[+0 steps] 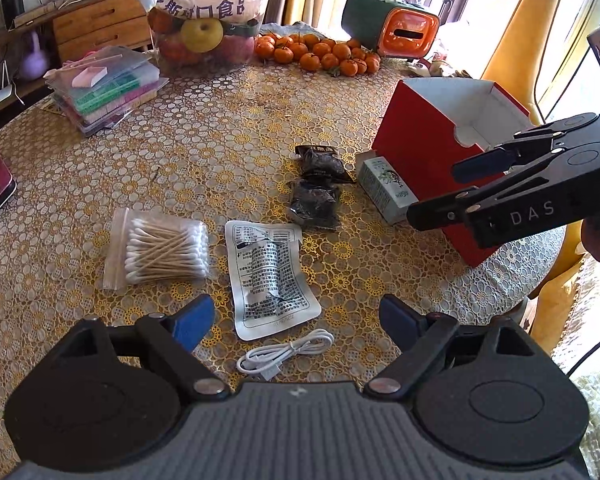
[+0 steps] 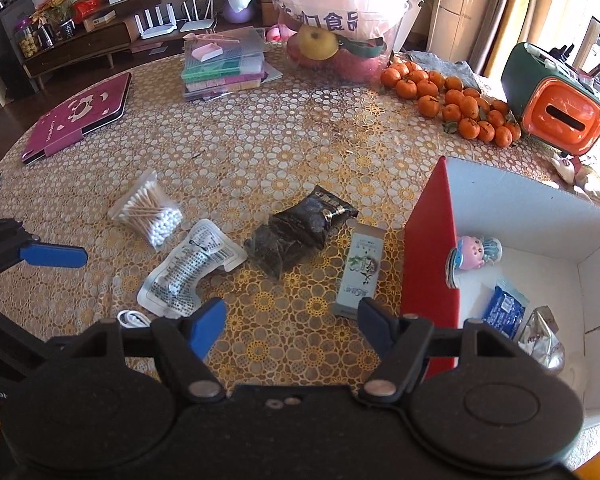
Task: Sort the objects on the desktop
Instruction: 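Grasp the white printed sachet with the left tool while the right tool grasps the white-green carton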
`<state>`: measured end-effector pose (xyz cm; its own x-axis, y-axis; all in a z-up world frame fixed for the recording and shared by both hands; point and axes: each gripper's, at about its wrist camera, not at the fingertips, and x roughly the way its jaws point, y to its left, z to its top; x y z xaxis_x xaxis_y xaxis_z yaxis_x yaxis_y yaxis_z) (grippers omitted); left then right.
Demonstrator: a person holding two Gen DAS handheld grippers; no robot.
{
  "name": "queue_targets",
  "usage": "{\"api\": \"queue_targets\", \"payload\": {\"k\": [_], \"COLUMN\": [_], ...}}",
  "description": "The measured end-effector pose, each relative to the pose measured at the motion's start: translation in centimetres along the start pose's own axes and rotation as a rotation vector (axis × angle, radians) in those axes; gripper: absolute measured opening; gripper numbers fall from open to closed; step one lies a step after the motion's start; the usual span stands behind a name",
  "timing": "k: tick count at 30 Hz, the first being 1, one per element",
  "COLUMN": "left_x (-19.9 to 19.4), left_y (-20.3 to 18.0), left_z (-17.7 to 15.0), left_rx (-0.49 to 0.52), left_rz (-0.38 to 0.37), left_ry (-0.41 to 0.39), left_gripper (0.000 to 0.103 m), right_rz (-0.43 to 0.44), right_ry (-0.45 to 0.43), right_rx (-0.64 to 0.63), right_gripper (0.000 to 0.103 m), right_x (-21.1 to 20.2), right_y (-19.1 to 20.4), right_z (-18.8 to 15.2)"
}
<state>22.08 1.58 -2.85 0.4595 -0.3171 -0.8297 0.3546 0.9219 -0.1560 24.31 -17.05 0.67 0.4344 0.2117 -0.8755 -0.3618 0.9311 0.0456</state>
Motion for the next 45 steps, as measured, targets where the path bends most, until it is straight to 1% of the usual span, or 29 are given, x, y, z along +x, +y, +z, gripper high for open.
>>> {"api": "queue_targets", "payload": {"k": [6, 10, 13, 24, 27, 29, 36, 38, 40, 42, 45], "left_x": [2.3, 3.5, 4.4, 6.9, 7.2, 7.4, 8.0, 8.2, 8.2, 8.3, 8.6], "left_y": [0.8, 1.4, 1.6, 2.0, 1.9, 1.9, 2.1, 2.1, 2.1, 2.1, 2.1], "left_z": [1.1, 1.8, 2.3, 3.0, 3.0, 3.0, 3.0, 3.0, 3.1, 3.1, 3.1], "left_rx": [-0.027, -0.059, -0.068, -0.088, -0.086, -0.083, -0.078, -0.079, -0.077, -0.073, -0.067], "left_rz": [-0.015, -0.044, -0.056, -0.034, -0.029, -0.021, -0.002, -0.002, 0.002, 0.005, 0.002], "left_ry": [0.029, 0.051, 0.069, 0.109, 0.109, 0.107, 0.112, 0.11, 0.105, 0.103, 0.105], "left_gripper": [0.09, 0.09, 0.09, 0.09, 0.09, 0.09, 0.09, 0.09, 0.09, 0.09, 0.09], "right_rz": [-0.005, -0.009, -0.025, -0.043, -0.071, -0.082, -0.147, -0.175, -0.205, -0.244, -0.284], "right_ry": [0.038, 0.059, 0.059, 0.1, 0.102, 0.103, 0.085, 0.081, 0.078, 0.077, 0.062], "right_rx": [0.028, 0.047, 0.036, 0.044, 0.053, 0.075, 0.074, 0.082, 0.082, 0.077, 0.106], "right_gripper": [0.073, 0.072, 0.071, 0.069, 0.066, 0.061, 0.059, 0.054, 0.052, 0.052, 0.055], "right_x": [2.6, 4.1, 4.8, 6.8, 7.3, 7.6, 8.1, 8.2, 8.4, 8.6, 8.9], "right_y": [-1.0, -1.7, -1.9, -1.6, -1.7, -1.9, -1.7, -1.8, -1.6, -1.1, -0.7], "right_z": [1.2, 1.7, 1.9, 2.5, 2.5, 2.4, 2.8, 2.9, 2.8, 2.6, 2.1]}}
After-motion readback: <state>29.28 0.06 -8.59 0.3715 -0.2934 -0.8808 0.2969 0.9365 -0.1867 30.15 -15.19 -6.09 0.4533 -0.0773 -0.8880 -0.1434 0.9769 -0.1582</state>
